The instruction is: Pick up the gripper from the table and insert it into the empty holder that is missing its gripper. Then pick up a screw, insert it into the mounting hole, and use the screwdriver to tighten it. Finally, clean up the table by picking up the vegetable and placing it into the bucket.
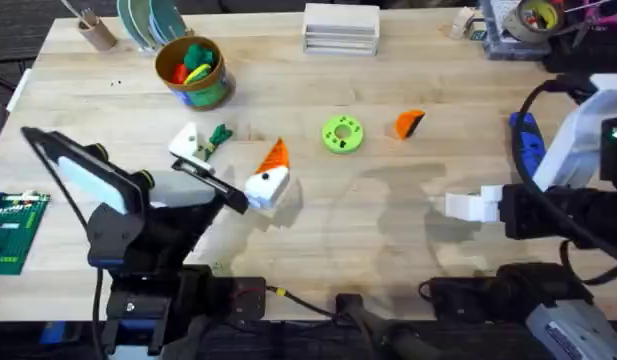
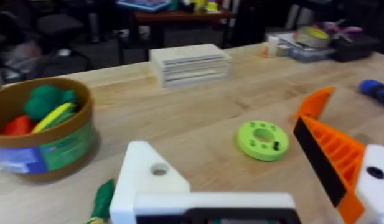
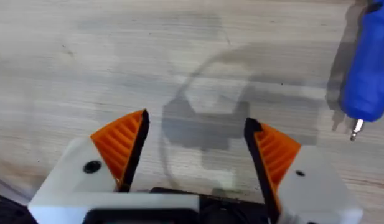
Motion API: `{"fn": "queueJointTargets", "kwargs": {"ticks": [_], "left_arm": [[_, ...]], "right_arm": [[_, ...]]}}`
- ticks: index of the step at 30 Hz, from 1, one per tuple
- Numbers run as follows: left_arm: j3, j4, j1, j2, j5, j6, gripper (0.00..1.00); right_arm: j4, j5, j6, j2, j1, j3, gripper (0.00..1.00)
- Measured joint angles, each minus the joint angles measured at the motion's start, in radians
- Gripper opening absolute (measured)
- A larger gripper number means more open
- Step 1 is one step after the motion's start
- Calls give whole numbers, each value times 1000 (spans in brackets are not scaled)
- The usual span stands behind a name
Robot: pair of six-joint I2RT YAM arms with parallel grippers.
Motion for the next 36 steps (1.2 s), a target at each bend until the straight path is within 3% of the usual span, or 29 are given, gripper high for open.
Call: {"fn": "queueJointTargets", "kwargs": {"ticks": [9,13,19,28,36], "left_arm": [[0,-14,0,0,300,0,993],[0,-20,0,0,373,0,993],[0,-23,0,0,394,0,992],[0,-23,0,0,402,0,993],[0,-24,0,0,406,0,993]], "right_arm": [[0,0,0,0,0,0,991],[0,0,0,0,0,0,991],[38,0,0,0,0,0,991],[401,-61,0,0,0,0,991],[405,-75,0,0,0,0,991]]}}
